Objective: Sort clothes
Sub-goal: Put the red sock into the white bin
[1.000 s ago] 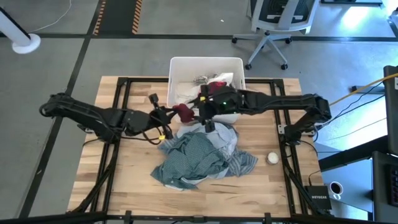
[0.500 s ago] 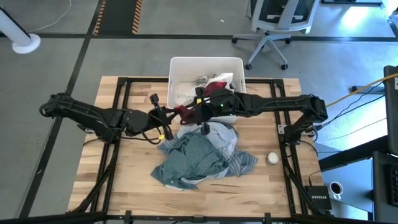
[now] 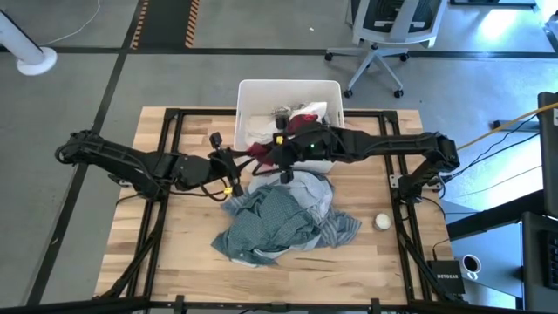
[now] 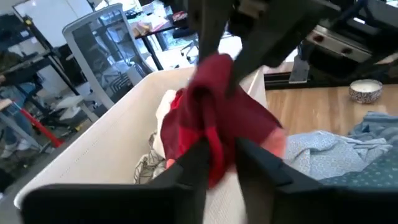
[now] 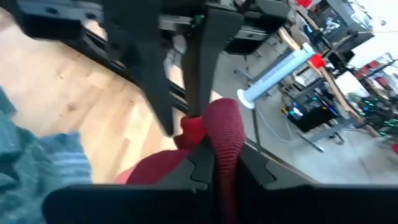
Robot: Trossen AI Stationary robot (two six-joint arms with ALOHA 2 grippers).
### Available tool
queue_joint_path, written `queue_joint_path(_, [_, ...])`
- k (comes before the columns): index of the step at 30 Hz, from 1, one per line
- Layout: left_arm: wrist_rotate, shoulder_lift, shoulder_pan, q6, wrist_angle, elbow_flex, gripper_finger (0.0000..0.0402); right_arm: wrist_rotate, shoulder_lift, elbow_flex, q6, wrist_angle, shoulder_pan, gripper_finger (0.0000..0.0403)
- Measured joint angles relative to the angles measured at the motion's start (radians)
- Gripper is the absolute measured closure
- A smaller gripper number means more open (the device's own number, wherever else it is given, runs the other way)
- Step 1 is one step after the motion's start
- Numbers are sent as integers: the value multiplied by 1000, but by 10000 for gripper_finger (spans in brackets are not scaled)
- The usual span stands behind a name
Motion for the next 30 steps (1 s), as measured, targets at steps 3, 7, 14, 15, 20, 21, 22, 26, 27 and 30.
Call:
queue_joint_path(3, [0, 0, 0, -8, -11, 0, 288, 35, 0, 54, -33, -79, 0, 379])
queue_joint_path(7, [0, -2, -1, -18, -64, 0, 249, 77, -1, 146, -69, -189, 0, 390])
queue_joint_path(14, [0, -19, -2, -78, -138, 0, 225, 221, -2, 314, -132, -390, -2, 372])
queue_joint_path(15, [0, -20, -2, -82, -137, 0, 225, 238, -2, 332, -135, -411, -10, 374])
queue_joint_path(20, [0, -20, -8, -87, -140, 0, 230, 247, -2, 369, -137, -516, -74, 384])
queue_joint_path(21, [0, -20, -8, -87, -142, 0, 230, 246, -2, 369, -129, -539, -95, 384])
queue_joint_path(22, [0, -20, -8, -87, -146, 0, 230, 242, -2, 369, -121, -566, -116, 383])
queue_joint_path(26, [0, -20, -8, -85, -157, 0, 230, 165, 4, 346, -75, -605, -199, 370])
queue_joint_path(27, [0, -20, -8, -85, -157, 0, 230, 150, 5, 333, -57, -608, -215, 366])
queue_joint_path(30, [0, -20, -7, -81, -157, 0, 230, 97, 7, 277, 40, -578, -248, 354])
